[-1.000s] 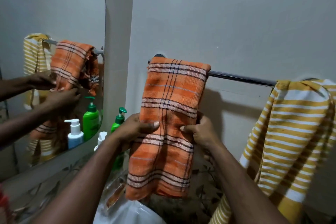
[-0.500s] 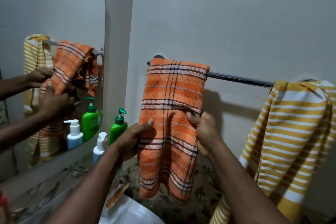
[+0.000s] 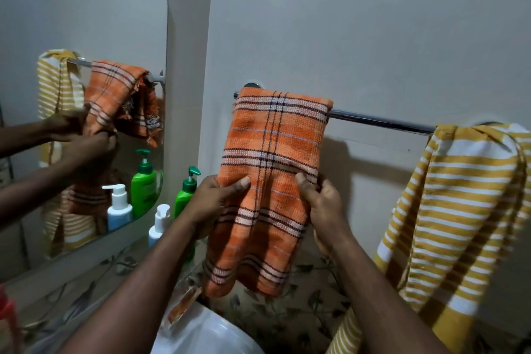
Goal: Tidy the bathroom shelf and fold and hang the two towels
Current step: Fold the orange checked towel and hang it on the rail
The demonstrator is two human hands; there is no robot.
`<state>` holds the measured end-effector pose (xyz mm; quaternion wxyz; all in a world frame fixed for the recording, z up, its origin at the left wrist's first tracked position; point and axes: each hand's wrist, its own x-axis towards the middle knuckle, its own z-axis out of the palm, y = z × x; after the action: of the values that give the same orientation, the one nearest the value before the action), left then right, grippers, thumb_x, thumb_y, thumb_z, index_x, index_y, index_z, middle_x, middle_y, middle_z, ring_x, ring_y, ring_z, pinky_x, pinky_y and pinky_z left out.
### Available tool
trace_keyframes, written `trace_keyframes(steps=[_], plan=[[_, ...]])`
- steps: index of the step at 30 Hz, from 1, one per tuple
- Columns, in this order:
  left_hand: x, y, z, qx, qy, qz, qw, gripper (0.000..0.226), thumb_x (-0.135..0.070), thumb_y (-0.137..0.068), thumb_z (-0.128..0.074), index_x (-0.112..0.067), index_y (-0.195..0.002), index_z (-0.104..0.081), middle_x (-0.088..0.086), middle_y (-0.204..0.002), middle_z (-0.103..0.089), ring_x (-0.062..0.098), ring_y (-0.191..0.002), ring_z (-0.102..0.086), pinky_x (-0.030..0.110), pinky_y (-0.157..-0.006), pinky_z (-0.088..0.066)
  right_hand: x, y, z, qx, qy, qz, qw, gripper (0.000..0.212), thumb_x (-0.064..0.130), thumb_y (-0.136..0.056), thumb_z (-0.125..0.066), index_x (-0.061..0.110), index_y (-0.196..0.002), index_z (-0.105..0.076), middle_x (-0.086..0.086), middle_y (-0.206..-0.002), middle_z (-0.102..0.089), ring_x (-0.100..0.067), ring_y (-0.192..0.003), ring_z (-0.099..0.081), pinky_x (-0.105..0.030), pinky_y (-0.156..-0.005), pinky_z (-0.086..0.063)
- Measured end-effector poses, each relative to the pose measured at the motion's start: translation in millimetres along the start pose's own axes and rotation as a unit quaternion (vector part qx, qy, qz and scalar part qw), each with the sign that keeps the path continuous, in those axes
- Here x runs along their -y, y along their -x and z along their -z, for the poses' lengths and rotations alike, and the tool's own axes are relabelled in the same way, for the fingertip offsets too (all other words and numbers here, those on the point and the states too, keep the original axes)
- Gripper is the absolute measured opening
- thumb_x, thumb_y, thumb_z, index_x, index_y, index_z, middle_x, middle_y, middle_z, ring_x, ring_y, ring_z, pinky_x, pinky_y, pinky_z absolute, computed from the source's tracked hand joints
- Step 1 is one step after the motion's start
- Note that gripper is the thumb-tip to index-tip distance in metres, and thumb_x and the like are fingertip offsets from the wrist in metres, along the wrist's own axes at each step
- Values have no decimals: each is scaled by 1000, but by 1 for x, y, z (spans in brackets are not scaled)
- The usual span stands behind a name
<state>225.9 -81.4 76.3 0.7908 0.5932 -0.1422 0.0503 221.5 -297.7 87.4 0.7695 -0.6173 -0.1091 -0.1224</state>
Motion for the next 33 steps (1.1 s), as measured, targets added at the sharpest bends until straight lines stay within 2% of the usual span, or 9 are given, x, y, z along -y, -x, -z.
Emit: trace_keyframes(steps=[2, 9, 14, 16, 19, 24, 27, 29, 33], plan=[[0, -1, -3, -15, -14, -7, 1000, 26, -23, -84, -74, -3, -100, -74, 19, -96, -79, 35, -82, -74, 40, -65, -63, -20, 15, 1, 2, 54, -21, 998, 53, 25, -78, -86, 8, -123, -63, -9, -111, -79, -24, -99, -77, -33, -77, -63], [1, -6, 9, -70, -54, -39, 995, 32, -28, -83, -78, -1, -101, -74, 18, -100, -80, 38, -94, -77, 44, -84, -62, -16, 15, 1, 7, 86, 8, 996, 38, -5, -83, -81, 8, -116, -67, -9, -103, -80, -20, -91, -77, -30, -77, -63], [0, -6, -3, -147, -81, -109, 980, 28, -28, -90, -77, 0, -86, -74, 5, -71, -77, 19, -66, -75, 24, -56, -55, -15, 11, 2, 17, 75, -15, 997, 30, -8, -89, -73, 6, -115, -68, -13, -106, -80, -21, -90, -76, -37, -85, -63], [-2, -3, -6, -173, -112, -124, 971, 46, -39, -98, -67, -2, -71, -65, -5, -54, -64, 7, -49, -60, 20, -47, -45, -25, 12, 4, 27, 116, -62, 991, 29, -8, -90, -72, 2, -116, -68, -16, -111, -78, -25, -94, -75, -41, -90, -62], [-4, -2, -8, -95, -90, -83, 988, 63, -56, -97, -55, 3, -78, -63, 8, -65, -67, 18, -57, -64, 28, -57, -52, -25, 14, 7, 25, 136, -84, 987, 27, -4, -91, -73, 3, -116, -65, -15, -112, -78, -23, -93, -75, -40, -88, -62], [-14, -8, -5, 9, -79, -31, 996, 62, -77, -79, -56, -18, -62, -48, -5, -55, -51, 11, -47, -52, 22, -50, -44, 15, 7, -4, 57, 72, -44, 995, 39, 14, -85, -84, 12, -118, -65, -9, -110, -79, -27, -96, -78, -42, -79, -65], [-18, -9, -4, 71, -49, -1, 996, 77, -89, -63, -64, -17, -90, -71, 3, -76, -73, 21, -69, -73, 31, -61, -58, 32, -4, -20, 34, 56, -27, 998, 37, 8, -81, -86, 5, -114, -69, -15, -104, -79, -29, -89, -78, -42, -77, -65], [-22, -8, -7, 99, -21, 15, 995, 99, -92, -51, -73, -21, -120, -66, 5, -88, -77, 25, -79, -76, 36, -66, -61, 40, -10, -27, 16, 33, -27, 999, 41, 2, -80, -86, -2, -117, -69, -16, -103, -79, -31, -88, -78, -42, -74, -66], [-24, -8, -2, 128, 59, 23, 990, 77, -74, -87, -55, -15, -135, -58, 9, -102, -78, 25, -85, -77, 36, -68, -62, 47, -14, -26, 29, 16, -32, 999, 36, -4, -85, -79, -6, -118, -66, -20, -105, -78, -26, -81, -78, -35, -64, -63]])
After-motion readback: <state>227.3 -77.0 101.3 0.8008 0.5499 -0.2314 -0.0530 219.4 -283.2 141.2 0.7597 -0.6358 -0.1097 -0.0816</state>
